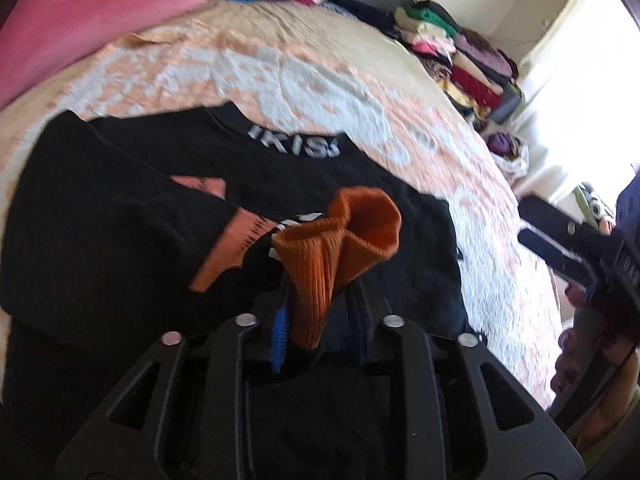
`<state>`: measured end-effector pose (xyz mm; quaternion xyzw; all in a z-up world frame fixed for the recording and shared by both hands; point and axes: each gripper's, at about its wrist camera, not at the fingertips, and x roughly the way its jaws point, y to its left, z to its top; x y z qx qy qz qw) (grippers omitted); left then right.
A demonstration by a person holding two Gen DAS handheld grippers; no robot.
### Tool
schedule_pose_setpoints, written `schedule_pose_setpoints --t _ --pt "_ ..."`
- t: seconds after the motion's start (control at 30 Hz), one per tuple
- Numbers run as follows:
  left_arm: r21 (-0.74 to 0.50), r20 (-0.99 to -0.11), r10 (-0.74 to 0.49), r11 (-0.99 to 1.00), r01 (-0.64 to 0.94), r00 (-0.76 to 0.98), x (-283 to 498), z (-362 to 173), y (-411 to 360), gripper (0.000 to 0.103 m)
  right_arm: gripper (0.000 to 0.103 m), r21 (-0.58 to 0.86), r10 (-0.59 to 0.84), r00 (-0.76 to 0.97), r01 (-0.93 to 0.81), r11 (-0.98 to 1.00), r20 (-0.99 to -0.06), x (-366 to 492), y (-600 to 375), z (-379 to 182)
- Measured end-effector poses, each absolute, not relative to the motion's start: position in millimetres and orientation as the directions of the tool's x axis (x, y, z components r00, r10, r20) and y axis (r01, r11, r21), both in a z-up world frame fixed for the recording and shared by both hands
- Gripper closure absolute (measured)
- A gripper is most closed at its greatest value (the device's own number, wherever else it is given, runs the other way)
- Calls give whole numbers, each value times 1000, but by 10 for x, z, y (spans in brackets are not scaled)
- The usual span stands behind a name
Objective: Fold small clothes
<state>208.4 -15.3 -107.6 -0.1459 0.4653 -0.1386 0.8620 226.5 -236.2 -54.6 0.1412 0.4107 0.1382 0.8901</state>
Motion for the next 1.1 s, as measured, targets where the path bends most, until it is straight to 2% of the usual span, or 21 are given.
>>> schedule_pose_setpoints --t 0.07,0.13,0.17,0.33,0.43,0.6,0.67,0.73,0.8,0.83,0.87,0.9,0.93,1.0,1.1 --pt "-381 -761 -388 916 126 519 2071 -1097 -168 82 5 380 378 615 -136 915 -692 2265 -2337 -570" --pt "-408 -759 -423 902 145 496 2057 -1088 -163 67 5 396 397 604 -143 907 -691 2280 -2306 -594" --pt "-430 -748 -449 889 160 488 2041 -1062 -145 64 5 401 403 599 -146 904 -691 2282 -2294 -602" --pt "-388 -739 -433 900 200 516 1878 -861 -91 62 5 480 484 540 -160 863 -689 2300 -2177 -711" --pt "-362 -740 -379 921 146 556 1879 -756 147 63 5 484 509 482 -187 855 -713 2295 -2011 -820" --pt "-217 -746 -173 976 10 644 1924 -657 612 62 5 496 535 395 -204 844 -747 2288 -1723 -1129" --pt "-224 -750 -154 974 -28 644 1932 -674 763 62 6 491 528 376 -197 849 -762 2288 -1636 -1252" --pt "-242 -751 -145 968 -64 644 1935 -701 905 62 18 451 503 385 -223 864 -774 2258 -1530 -1303" --pt "-247 -751 -137 965 -82 646 1933 -706 981 62 39 434 505 383 -260 863 -774 2233 -1425 -1317" --pt "-253 -751 -138 963 -89 646 1928 -700 1027 61 44 441 516 378 -272 856 -769 2224 -1387 -1326" --pt "-259 -748 -137 961 -96 649 1929 -698 1051 61 53 438 520 374 -286 852 -768 2215 -1350 -1332" --pt "-262 -747 -137 960 -99 651 1916 -690 1063 61 75 442 534 368 -308 842 -761 2201 -1317 -1331" --pt "-261 -747 -136 960 -99 651 1923 -688 1063 61 85 445 545 362 -325 834 -757 2192 -1294 -1329" --pt "-253 -748 -132 963 -95 651 1925 -689 1065 61 92 429 546 375 -353 831 -749 2164 -1275 -1270" --pt "-232 -745 -120 969 -86 656 1916 -658 1043 59 92 425 565 409 -385 819 -717 2154 -1345 -1047"
